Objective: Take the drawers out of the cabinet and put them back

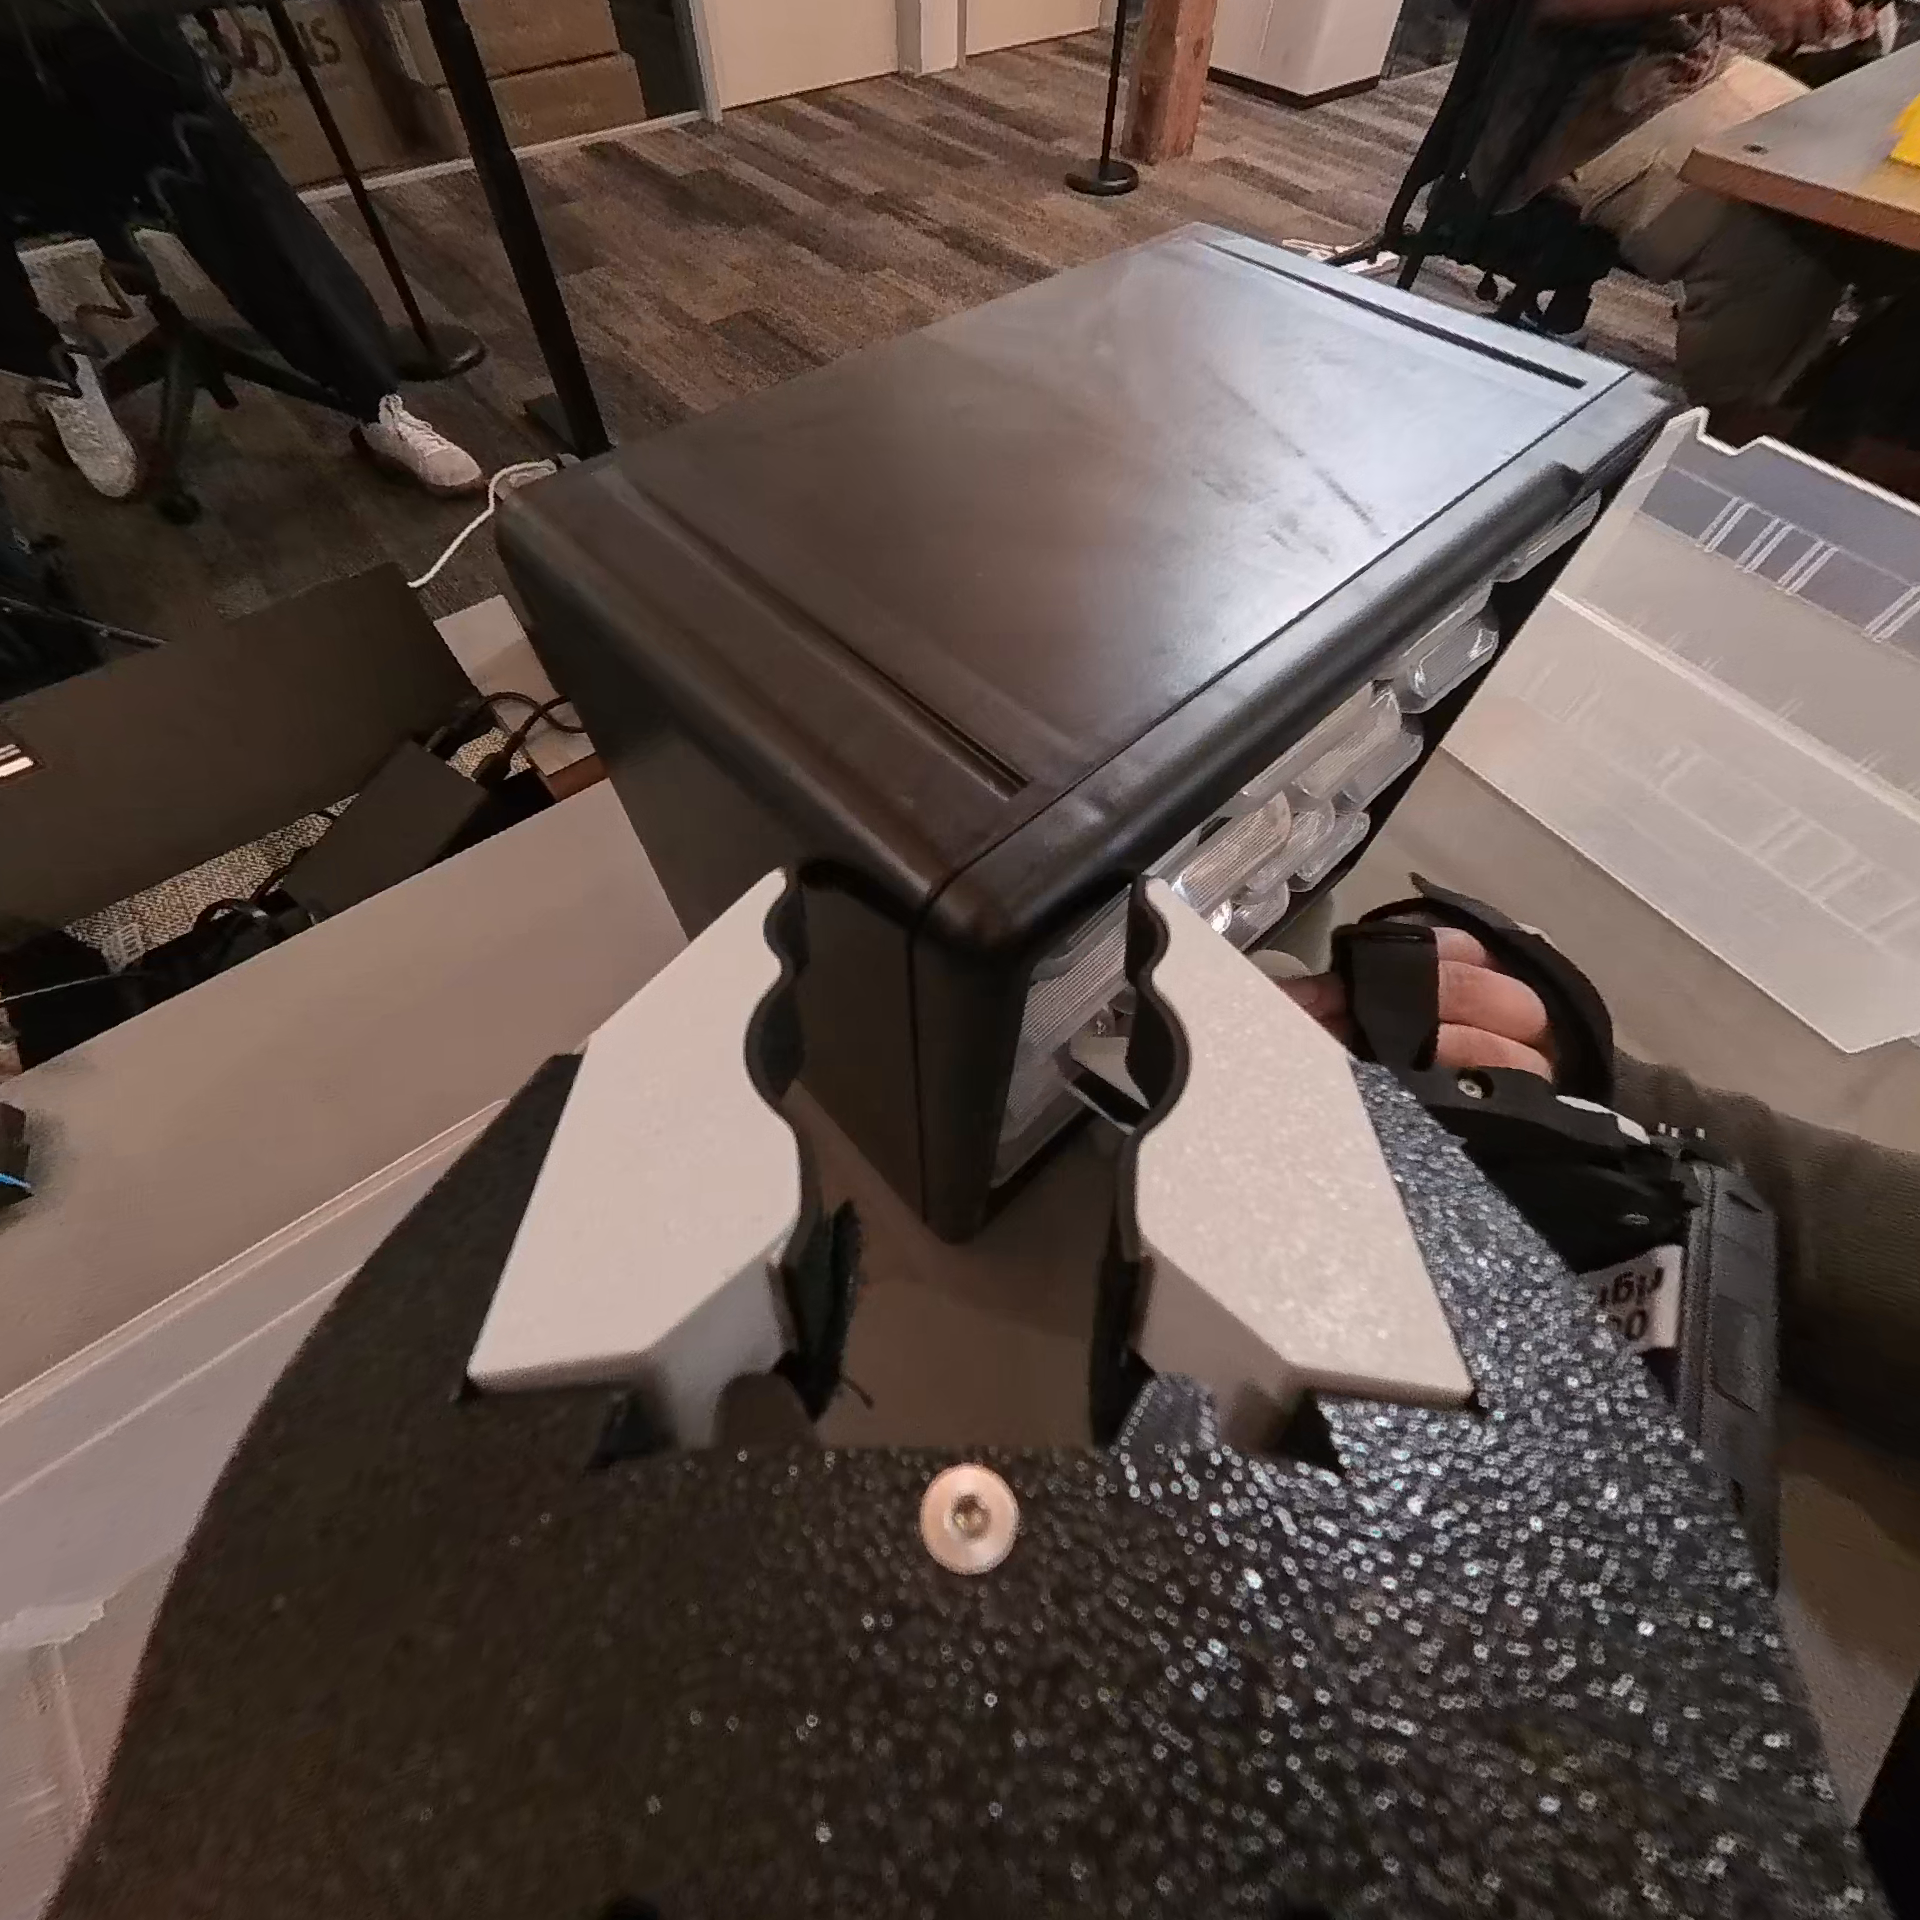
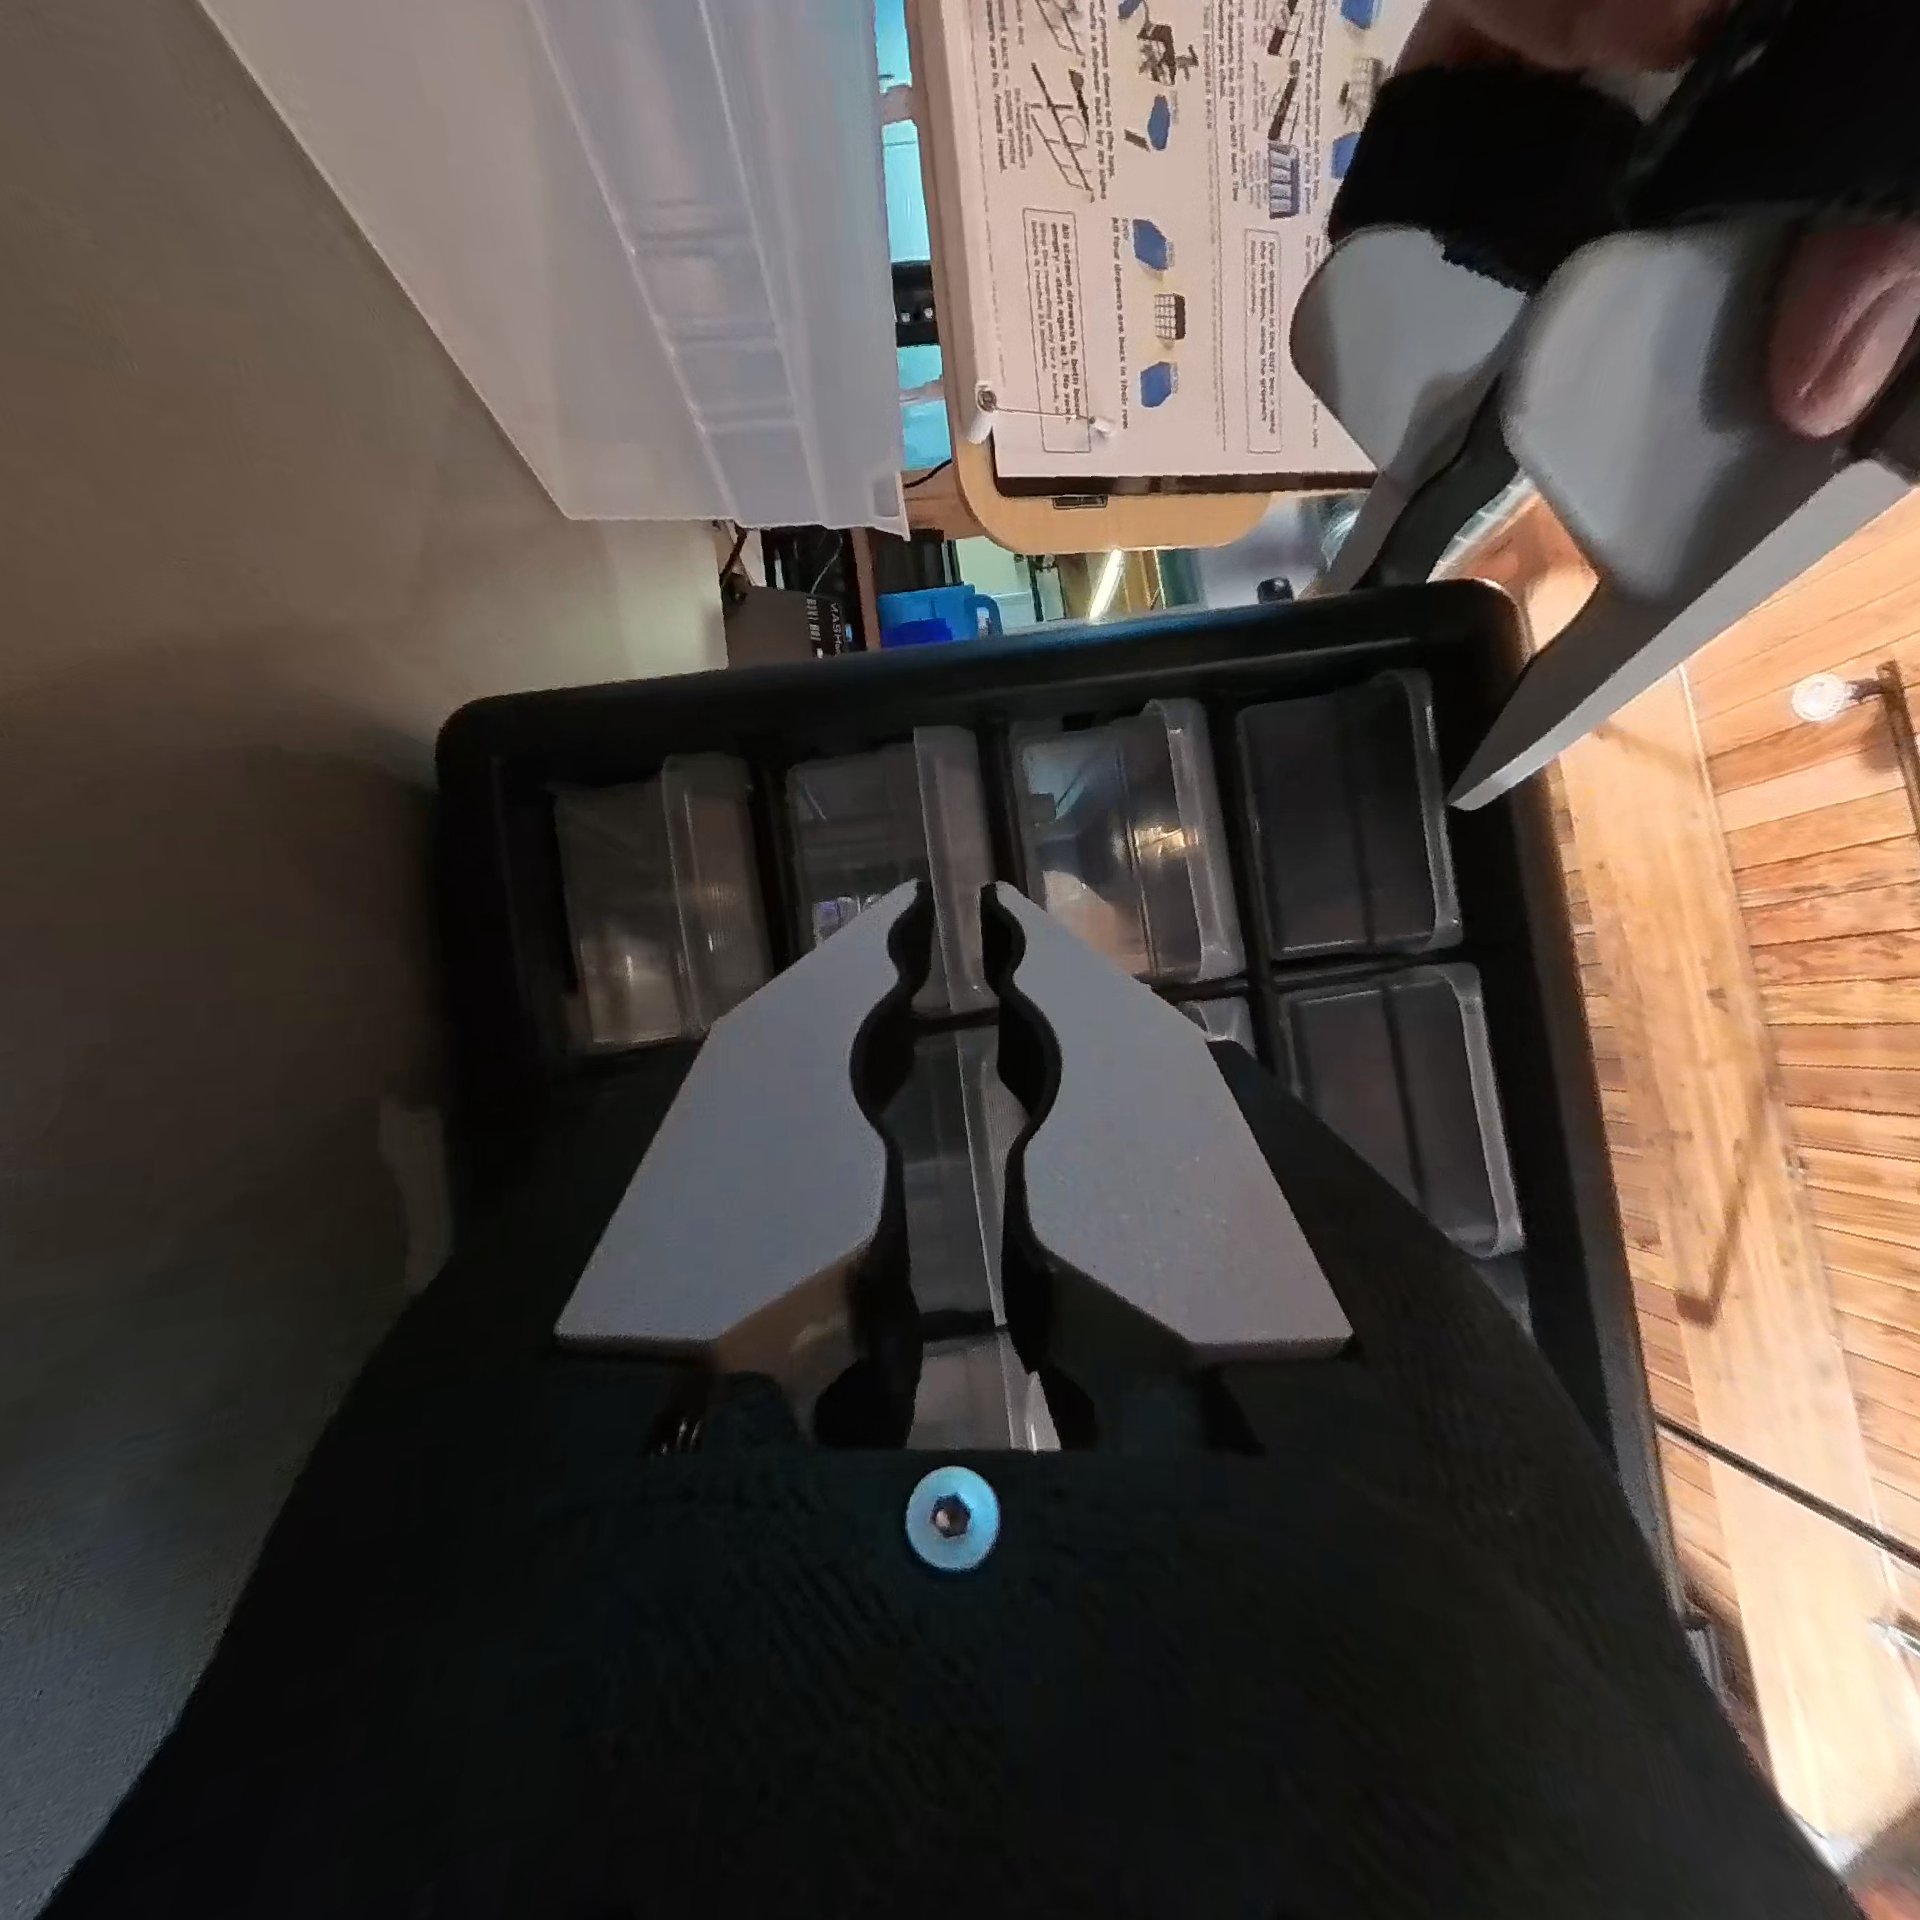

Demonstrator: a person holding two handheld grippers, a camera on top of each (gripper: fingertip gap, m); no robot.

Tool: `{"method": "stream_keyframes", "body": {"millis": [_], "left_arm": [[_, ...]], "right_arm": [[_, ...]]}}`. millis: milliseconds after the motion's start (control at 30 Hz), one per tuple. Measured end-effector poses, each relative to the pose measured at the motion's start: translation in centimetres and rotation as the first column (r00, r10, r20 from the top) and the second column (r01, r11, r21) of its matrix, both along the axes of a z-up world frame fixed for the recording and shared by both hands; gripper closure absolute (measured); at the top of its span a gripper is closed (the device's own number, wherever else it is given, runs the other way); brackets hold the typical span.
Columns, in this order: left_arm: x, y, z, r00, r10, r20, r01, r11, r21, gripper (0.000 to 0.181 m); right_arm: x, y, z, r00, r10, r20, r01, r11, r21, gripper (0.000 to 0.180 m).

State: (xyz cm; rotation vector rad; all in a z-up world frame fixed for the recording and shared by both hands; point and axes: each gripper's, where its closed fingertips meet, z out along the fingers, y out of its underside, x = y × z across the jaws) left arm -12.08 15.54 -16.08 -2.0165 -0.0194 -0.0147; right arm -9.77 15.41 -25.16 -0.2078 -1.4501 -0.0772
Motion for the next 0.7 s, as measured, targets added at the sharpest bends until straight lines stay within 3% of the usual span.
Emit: {"method": "stream_keyframes", "body": {"millis": [600,700], "left_arm": [[0.0,0.0,0.0,1.0,-0.002,-0.002,0.002,1.0,0.008,0.12],[0.0,0.1,0.0,1.0,-0.014,-0.001,0.014,1.0,0.017,0.12]], "right_arm": [[1.5,-2.0,-0.1,1.0,0.028,-0.01,-0.028,1.0,0.01,0.173],[2.0,-2.8,-0.8,0.999,0.034,0.021,-0.034,0.999,0.016,0.18]]}}
